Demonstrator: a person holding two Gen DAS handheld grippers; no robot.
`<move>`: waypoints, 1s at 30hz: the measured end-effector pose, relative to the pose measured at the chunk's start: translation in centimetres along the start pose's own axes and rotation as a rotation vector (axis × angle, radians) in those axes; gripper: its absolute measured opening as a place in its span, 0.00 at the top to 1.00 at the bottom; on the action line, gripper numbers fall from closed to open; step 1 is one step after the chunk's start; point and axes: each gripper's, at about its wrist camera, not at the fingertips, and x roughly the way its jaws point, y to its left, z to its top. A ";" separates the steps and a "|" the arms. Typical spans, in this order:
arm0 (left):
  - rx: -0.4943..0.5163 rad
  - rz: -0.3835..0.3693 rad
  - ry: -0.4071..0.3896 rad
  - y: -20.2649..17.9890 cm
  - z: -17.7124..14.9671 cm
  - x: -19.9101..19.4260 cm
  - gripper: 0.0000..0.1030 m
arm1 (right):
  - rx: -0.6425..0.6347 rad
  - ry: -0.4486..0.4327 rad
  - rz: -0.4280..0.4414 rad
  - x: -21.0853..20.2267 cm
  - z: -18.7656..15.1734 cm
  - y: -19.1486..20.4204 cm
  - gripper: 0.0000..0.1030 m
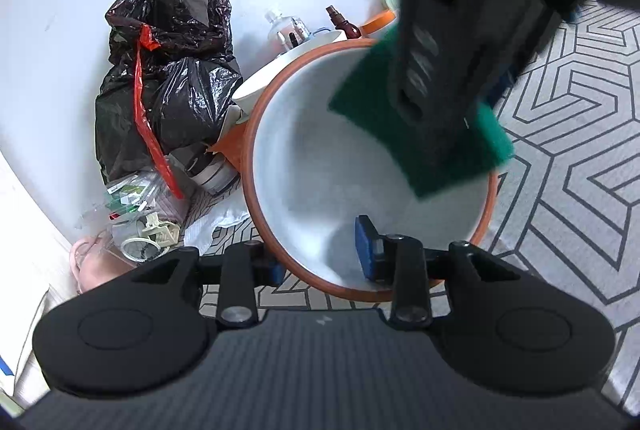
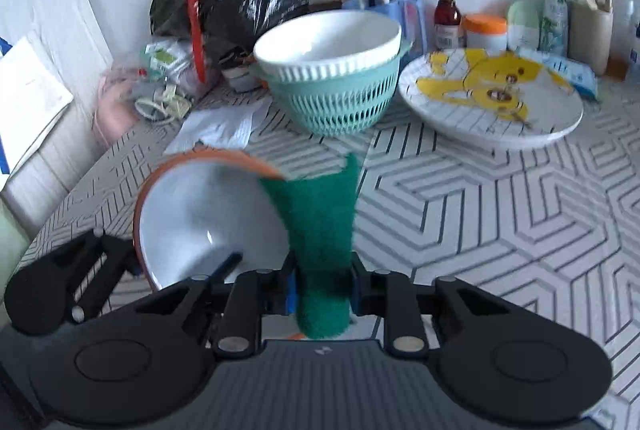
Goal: Clean bowl
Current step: 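Rub the green pad around the bowl's inner wall with the right gripper while the left gripper holds it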
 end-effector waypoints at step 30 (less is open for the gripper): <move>-0.014 -0.013 -0.002 -2.4 -0.5 -1.2 0.68 | -0.136 -0.048 -0.105 -0.3 1.1 2.8 0.76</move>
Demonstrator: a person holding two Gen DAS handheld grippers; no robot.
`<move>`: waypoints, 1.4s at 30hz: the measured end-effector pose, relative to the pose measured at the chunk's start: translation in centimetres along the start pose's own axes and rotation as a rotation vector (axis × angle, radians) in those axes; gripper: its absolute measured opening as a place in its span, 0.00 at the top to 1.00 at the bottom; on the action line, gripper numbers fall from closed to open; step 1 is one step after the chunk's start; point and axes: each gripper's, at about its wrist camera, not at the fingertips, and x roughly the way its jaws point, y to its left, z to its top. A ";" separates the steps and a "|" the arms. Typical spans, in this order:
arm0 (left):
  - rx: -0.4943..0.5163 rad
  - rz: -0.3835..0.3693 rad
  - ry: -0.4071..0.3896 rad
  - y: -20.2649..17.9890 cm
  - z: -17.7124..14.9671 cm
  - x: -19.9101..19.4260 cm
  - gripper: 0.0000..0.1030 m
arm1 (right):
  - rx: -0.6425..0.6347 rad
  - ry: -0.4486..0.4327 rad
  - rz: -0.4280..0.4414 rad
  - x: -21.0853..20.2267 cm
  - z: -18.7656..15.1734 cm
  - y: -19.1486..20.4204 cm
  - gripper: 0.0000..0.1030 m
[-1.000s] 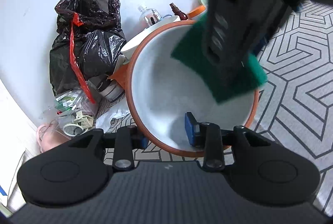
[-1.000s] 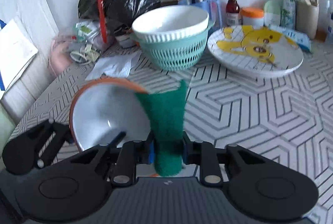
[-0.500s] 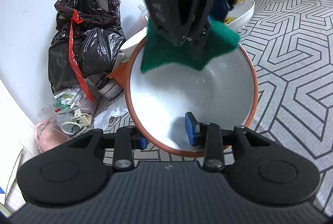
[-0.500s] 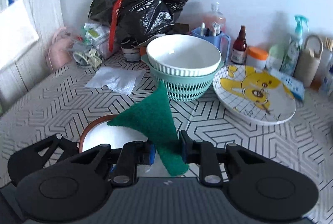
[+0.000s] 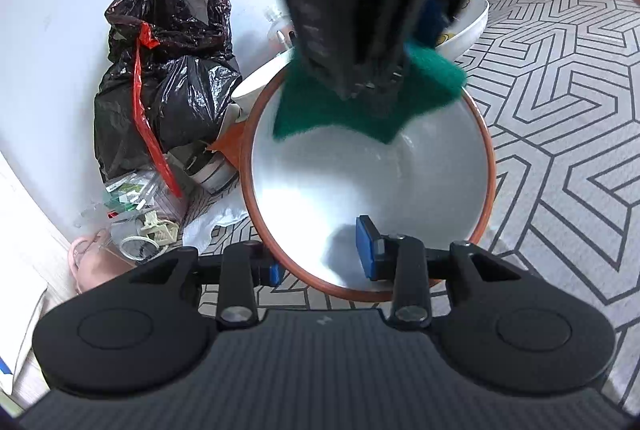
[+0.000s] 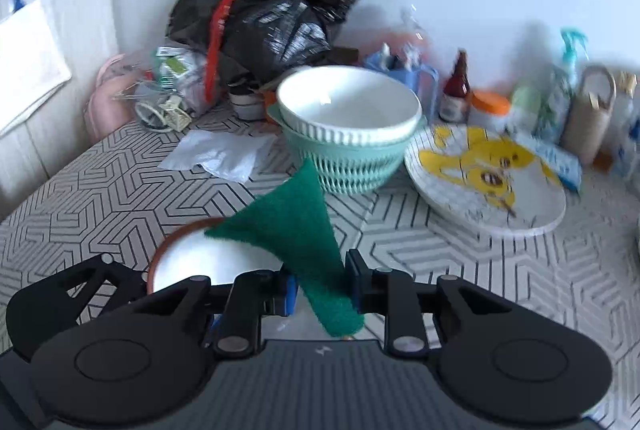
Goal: Clean bowl
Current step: 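Rub the green pad around the bowl's inner wall with the right gripper while the left gripper holds it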
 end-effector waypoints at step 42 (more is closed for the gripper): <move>-0.077 -0.046 0.025 4.7 0.3 2.7 0.67 | 0.103 0.058 0.005 1.6 -1.1 -0.8 0.76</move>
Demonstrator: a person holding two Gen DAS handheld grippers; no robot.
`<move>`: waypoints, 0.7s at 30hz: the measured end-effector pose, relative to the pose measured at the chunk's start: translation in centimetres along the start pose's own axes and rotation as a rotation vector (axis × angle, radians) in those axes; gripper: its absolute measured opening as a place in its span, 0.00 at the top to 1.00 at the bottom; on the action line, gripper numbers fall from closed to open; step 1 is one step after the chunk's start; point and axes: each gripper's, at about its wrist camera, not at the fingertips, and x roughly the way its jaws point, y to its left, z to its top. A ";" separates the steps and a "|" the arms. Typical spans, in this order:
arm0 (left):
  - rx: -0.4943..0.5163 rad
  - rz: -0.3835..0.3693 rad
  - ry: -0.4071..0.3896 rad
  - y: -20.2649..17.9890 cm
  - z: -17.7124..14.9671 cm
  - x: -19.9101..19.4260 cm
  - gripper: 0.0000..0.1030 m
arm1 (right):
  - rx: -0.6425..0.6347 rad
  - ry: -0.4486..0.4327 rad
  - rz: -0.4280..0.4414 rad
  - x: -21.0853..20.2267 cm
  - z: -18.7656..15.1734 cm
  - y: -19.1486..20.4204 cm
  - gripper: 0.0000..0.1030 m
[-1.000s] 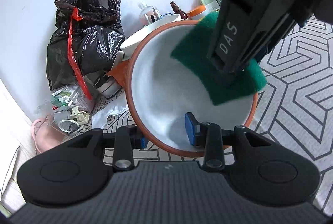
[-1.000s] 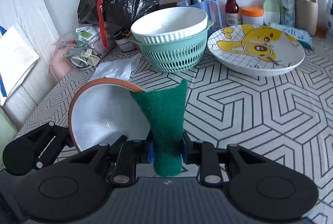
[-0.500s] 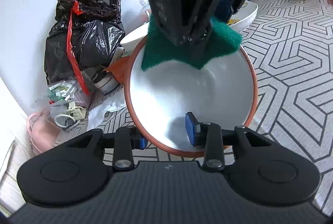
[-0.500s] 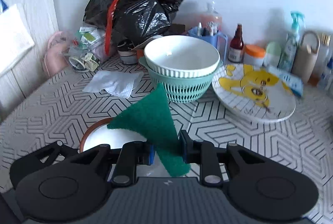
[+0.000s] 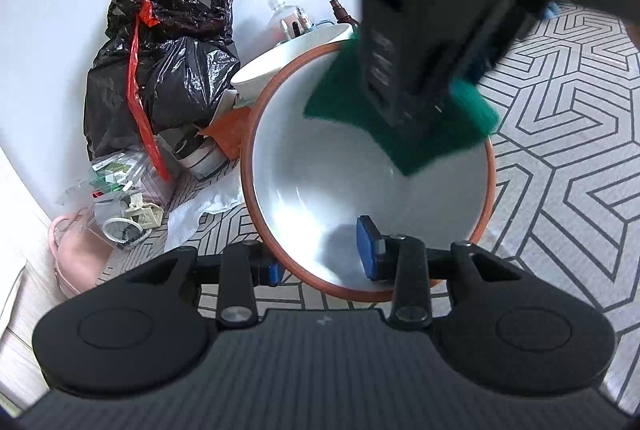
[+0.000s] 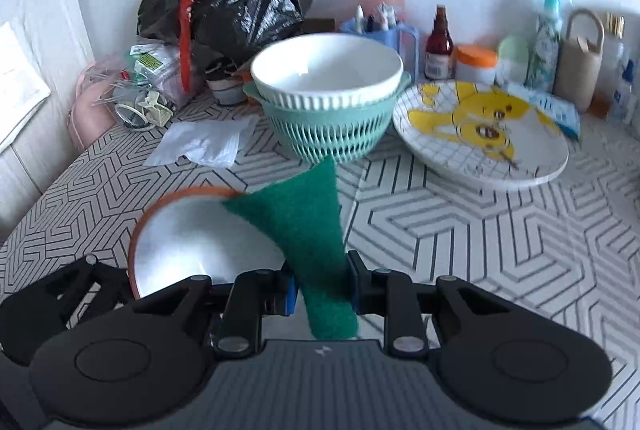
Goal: Clean bowl
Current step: 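Rub the green pad around the bowl's inner wall with the right gripper while the left gripper holds it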
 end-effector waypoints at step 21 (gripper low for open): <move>0.032 0.026 -0.005 -0.7 0.1 -0.1 0.67 | -0.061 -0.071 0.022 -2.0 1.1 0.4 0.76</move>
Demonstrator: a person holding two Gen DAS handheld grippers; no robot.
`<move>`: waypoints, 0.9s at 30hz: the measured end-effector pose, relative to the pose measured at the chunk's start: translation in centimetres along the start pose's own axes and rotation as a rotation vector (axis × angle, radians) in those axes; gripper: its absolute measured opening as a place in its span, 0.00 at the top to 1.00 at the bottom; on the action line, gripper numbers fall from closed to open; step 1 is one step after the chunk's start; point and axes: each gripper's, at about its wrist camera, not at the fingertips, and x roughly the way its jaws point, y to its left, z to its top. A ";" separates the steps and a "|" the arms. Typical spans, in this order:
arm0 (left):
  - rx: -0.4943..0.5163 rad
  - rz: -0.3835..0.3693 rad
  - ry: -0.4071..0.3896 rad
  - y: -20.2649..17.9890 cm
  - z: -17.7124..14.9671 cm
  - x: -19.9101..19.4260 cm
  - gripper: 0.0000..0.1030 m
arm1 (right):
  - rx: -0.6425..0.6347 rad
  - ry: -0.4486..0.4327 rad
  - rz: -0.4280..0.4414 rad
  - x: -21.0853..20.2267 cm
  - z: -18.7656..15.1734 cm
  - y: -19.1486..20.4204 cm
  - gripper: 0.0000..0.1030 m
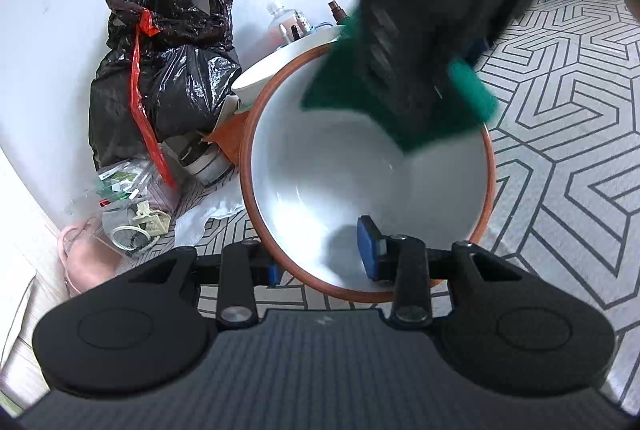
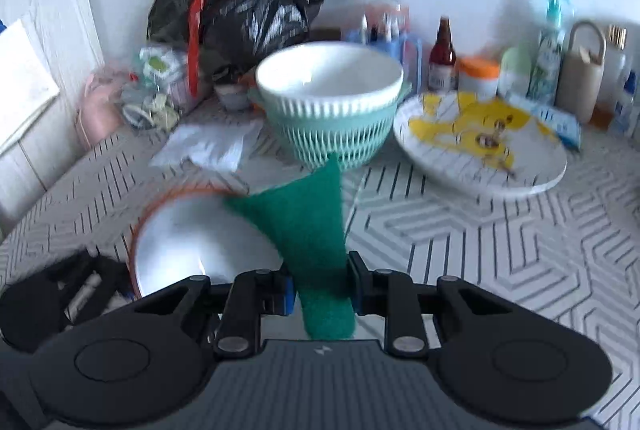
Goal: Clean bowl
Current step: 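Rub the green pad around the bowl's inner wall with the right gripper while the left gripper holds it, then scrub the bowl's interior near the rim with the right gripper while the left gripper holds it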
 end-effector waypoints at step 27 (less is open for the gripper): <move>-0.059 -0.037 0.014 0.7 -0.2 0.2 0.61 | 0.085 0.076 0.042 1.6 -4.1 0.0 0.75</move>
